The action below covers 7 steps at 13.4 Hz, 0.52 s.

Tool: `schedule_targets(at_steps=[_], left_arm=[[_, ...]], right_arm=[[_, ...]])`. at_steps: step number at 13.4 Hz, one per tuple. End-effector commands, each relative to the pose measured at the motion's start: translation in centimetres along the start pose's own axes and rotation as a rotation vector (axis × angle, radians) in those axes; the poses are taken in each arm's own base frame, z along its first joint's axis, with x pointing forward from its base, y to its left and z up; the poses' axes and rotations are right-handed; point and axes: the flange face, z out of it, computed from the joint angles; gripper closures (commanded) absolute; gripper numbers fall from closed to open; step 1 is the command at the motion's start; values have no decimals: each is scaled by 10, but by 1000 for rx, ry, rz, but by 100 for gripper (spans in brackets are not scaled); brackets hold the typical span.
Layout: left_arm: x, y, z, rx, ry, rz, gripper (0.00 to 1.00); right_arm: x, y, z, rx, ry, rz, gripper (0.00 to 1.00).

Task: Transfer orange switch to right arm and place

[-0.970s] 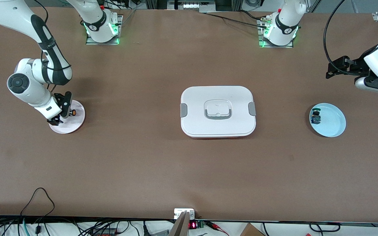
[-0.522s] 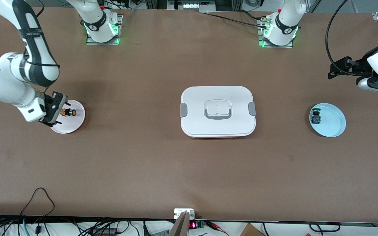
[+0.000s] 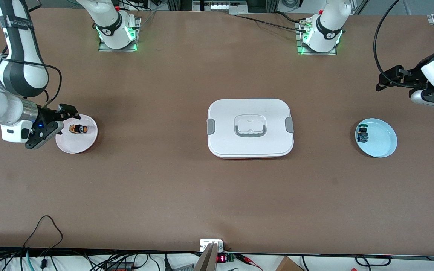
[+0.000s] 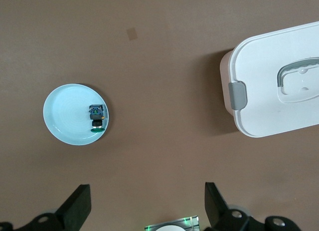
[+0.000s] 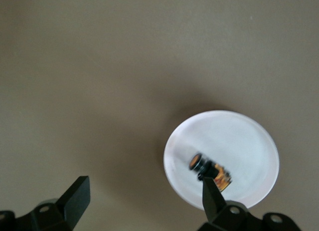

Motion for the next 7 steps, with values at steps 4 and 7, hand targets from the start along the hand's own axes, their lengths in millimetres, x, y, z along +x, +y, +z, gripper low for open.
schedule_targets(at_steps=[4,7], left_arm=[[3,-1,-3,0,7,23,0],[3,-2,-3,0,7,21,0]], right_arm=[[-3,-25,-61,97,-37,316,0],[-2,-49,-113,78,-93,425,0]])
